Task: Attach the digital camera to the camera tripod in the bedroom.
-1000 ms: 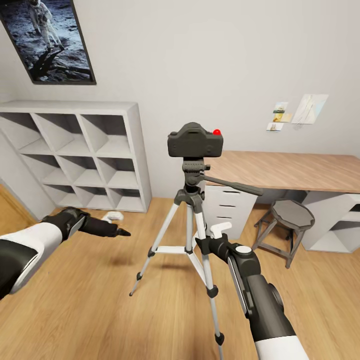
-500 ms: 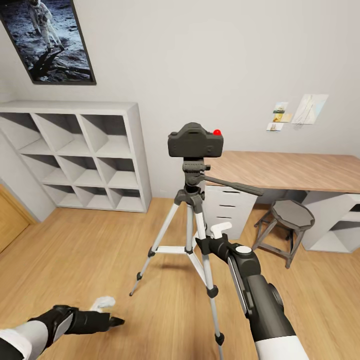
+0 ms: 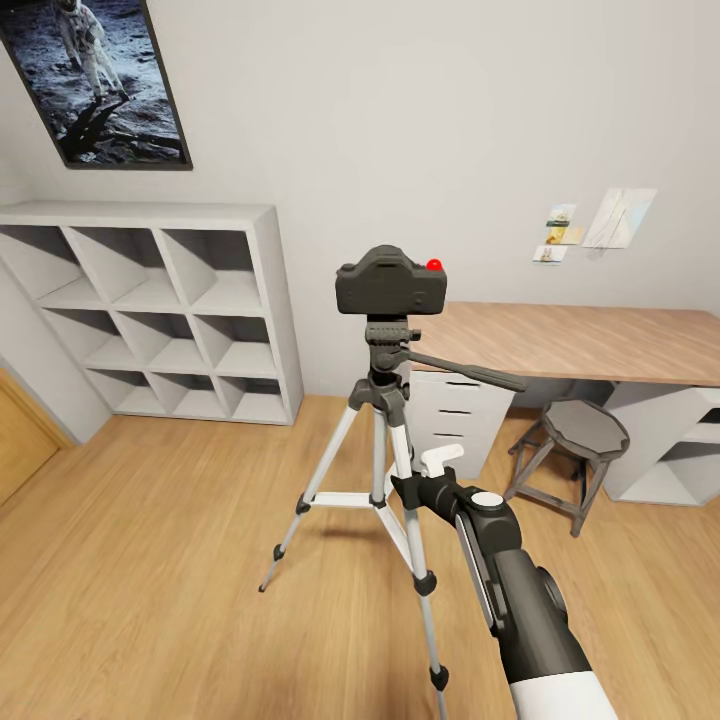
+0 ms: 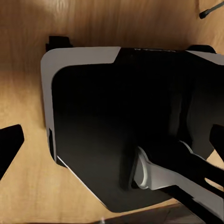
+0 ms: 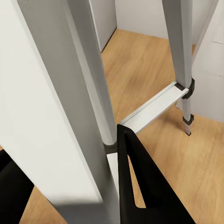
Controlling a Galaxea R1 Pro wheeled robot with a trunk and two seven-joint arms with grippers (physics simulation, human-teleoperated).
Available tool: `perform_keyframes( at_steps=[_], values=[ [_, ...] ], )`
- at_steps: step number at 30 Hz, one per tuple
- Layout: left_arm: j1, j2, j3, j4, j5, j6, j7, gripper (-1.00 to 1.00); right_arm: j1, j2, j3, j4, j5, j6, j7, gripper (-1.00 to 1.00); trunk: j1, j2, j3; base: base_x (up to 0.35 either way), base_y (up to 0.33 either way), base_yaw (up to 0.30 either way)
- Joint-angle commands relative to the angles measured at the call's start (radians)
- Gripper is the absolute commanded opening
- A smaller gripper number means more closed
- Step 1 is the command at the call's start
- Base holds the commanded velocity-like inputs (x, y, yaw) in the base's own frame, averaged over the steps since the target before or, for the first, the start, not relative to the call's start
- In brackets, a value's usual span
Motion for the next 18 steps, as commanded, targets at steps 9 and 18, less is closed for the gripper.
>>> perform_keyframes(
  at_steps=[9, 18],
  values=[
    [0.069, -0.091, -0.003, 0.001, 0.042, -0.056, 0.370, 1.00, -0.001, 0.001, -0.003, 0.037, 0.083, 0.009, 0.004, -1.00, 0.001, -0.002, -0.002, 0.000, 0.000, 0.000],
    [0.117, -0.137, -0.002, 0.000, 0.193, -0.068, 0.610, 1.00, -0.001, 0.001, -0.003, 0.035, 0.083, 0.012, 0.004, -1.00, 0.001, -0.002, -0.002, 0.000, 0.000, 0.000]
  ],
)
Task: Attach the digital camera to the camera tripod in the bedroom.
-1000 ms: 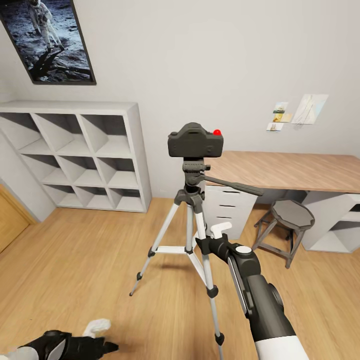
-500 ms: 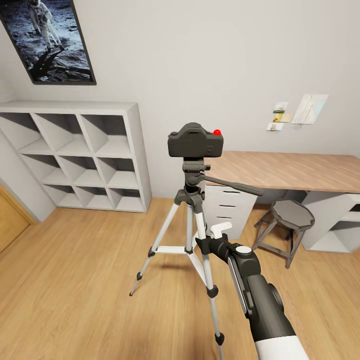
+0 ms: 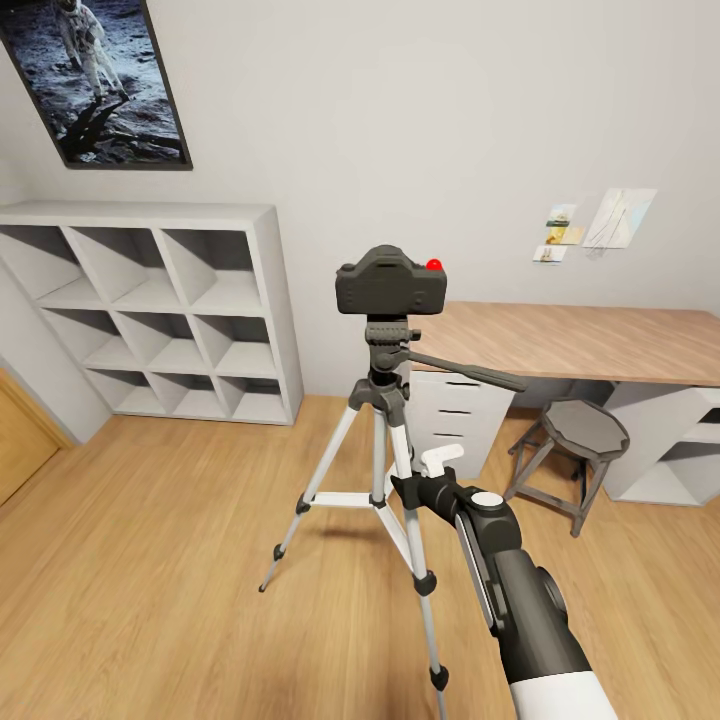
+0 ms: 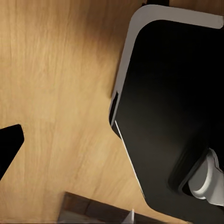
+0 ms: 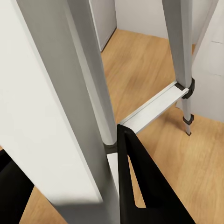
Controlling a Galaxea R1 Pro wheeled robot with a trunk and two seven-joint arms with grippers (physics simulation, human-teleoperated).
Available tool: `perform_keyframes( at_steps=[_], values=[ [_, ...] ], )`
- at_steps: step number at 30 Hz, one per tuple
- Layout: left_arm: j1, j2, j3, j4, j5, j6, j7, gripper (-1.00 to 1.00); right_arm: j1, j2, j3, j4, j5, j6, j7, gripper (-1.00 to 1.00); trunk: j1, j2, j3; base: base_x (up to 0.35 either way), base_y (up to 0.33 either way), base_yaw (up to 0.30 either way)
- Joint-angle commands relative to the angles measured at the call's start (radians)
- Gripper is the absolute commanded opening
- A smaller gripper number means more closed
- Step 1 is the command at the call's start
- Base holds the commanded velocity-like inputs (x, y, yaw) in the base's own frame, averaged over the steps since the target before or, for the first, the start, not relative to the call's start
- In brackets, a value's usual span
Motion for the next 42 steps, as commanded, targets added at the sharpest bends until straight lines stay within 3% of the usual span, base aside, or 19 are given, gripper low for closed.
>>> perform_keyframes(
  at_steps=[1, 5, 17, 18, 34, 42],
  values=[
    [0.002, 0.000, -0.008, -0.001, 0.016, 0.003, 0.007, 1.00, -0.001, 0.000, -0.003, 0.035, 0.086, 0.011, 0.006, -1.00, 0.001, -0.001, -0.002, 0.000, 0.000, 0.000],
    [0.009, 0.000, -0.007, -0.001, 0.031, -0.002, 0.017, 1.00, -0.001, 0.000, -0.003, 0.035, 0.086, 0.011, 0.005, -1.00, 0.001, -0.001, -0.002, 0.000, 0.000, 0.000],
    [0.013, 0.000, -0.008, -0.001, 0.040, -0.131, 0.021, 1.00, -0.001, 0.000, -0.002, 0.035, 0.086, 0.011, 0.004, -1.00, 0.001, -0.001, -0.002, 0.000, 0.000, 0.000],
    [0.013, 0.000, -0.008, -0.001, 0.041, -0.134, 0.021, 1.00, -0.001, 0.000, -0.002, 0.035, 0.086, 0.011, 0.004, 1.00, 0.001, -0.001, -0.002, 0.000, 0.000, 0.000],
    [0.013, 0.000, -0.008, -0.002, 0.040, -0.149, 0.022, 1.00, -0.001, 0.000, -0.002, 0.036, 0.086, 0.012, 0.006, 1.00, 0.001, -0.001, -0.002, -0.002, -0.001, 0.000],
    [0.013, -0.001, -0.010, -0.003, 0.039, -0.150, 0.027, 1.00, -0.001, 0.000, -0.002, 0.035, 0.087, 0.013, 0.007, 1.00, 0.001, -0.001, -0.002, -0.175, -0.094, 0.000]
  ],
)
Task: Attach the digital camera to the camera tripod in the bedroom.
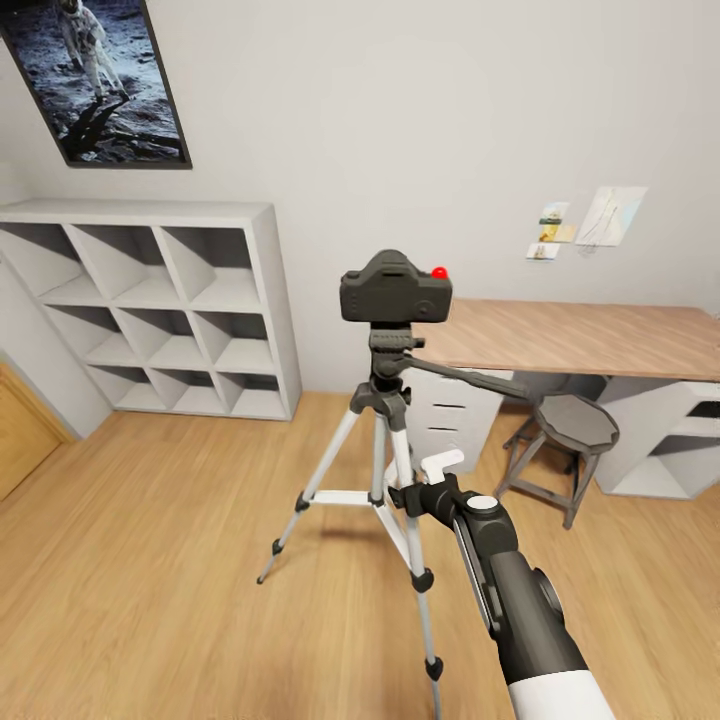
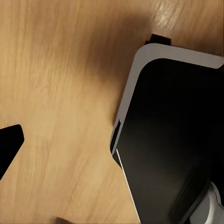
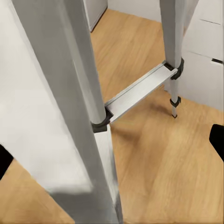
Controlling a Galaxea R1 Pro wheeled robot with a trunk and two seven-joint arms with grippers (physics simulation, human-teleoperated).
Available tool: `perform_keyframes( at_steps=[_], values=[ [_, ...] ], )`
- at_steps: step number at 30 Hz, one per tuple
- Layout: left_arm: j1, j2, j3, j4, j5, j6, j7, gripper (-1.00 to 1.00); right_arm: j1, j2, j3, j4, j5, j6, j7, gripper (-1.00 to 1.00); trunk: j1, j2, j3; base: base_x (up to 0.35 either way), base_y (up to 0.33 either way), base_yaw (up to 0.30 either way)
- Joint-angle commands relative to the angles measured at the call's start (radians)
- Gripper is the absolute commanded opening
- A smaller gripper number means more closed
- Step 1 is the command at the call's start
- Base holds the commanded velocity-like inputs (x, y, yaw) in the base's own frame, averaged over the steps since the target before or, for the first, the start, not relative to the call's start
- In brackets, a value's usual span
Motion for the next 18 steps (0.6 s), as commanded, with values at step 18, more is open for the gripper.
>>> perform_keyframes(
  at_steps=[18],
  values=[
    [-0.001, 0.001, -0.009, -0.001, 0.006, 0.001, 0.005, 1.00, -0.001, 0.000, 0.000, 0.000, 0.011, 0.003, 0.008, 1.00, 0.000, -0.002, -0.002, -0.052, -0.028, 0.000]
  ],
)
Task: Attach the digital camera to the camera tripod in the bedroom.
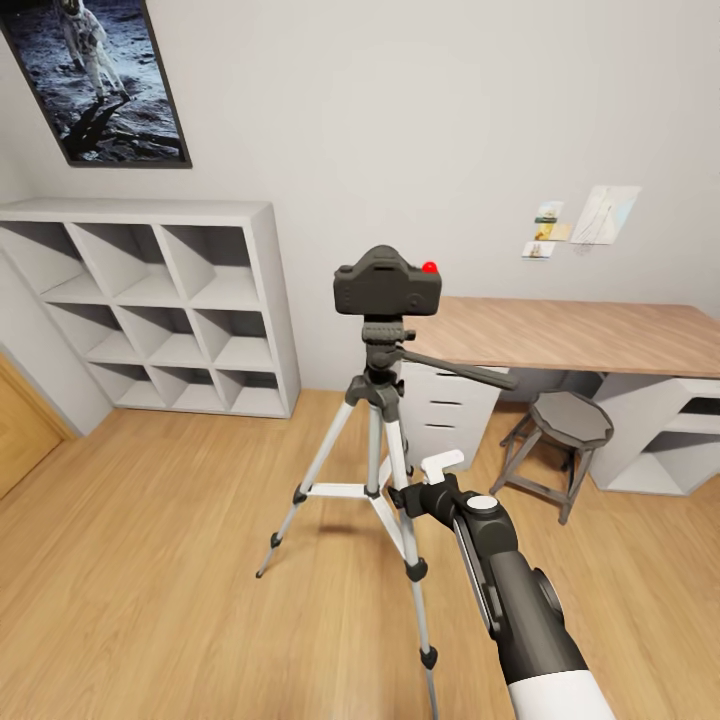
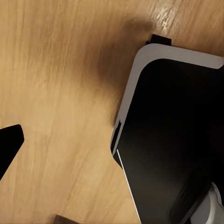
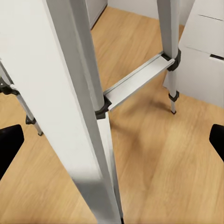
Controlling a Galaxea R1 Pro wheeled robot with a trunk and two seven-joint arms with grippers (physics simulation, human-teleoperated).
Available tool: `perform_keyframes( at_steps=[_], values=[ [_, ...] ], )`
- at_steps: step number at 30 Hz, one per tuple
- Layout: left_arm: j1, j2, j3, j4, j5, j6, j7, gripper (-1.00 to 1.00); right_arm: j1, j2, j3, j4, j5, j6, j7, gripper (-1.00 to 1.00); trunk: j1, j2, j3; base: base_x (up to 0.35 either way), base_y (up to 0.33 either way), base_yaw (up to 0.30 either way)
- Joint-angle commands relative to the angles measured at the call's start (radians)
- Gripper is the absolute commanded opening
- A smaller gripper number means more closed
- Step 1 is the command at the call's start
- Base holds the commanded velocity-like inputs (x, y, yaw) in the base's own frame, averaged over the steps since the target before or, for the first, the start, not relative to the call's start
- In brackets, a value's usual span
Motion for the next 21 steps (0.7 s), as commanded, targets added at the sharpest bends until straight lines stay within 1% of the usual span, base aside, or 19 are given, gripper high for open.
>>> perform_keyframes(
  at_steps=[1, 5, 12, 21],
  values=[
    [-0.001, 0.000, -0.008, -0.001, 0.007, 0.001, 0.003, 1.00, -0.001, 0.000, -0.001, -0.001, 0.011, 0.004, 0.008, 1.00, 0.001, -0.002, -0.002, -0.045, -0.001, 0.000],
    [-0.001, 0.000, -0.008, -0.001, 0.007, 0.001, 0.003, 1.00, -0.001, 0.000, -0.001, 0.000, 0.011, 0.004, 0.007, 1.00, 0.001, -0.002, -0.002, -0.120, -0.001, 0.000],
    [-0.001, 0.000, -0.008, -0.002, 0.007, 0.001, 0.003, 1.00, -0.001, 0.000, -0.001, 0.001, 0.011, 0.004, 0.007, 1.00, 0.001, -0.002, -0.002, -0.227, 0.000, 0.000],
    [-0.001, 0.001, -0.008, -0.003, 0.006, 0.001, 0.003, 1.00, 0.005, 0.000, -0.001, 0.002, 0.010, 0.003, 0.005, 1.00, 0.001, -0.002, -0.002, -0.048, 0.000, 0.000]
  ],
)
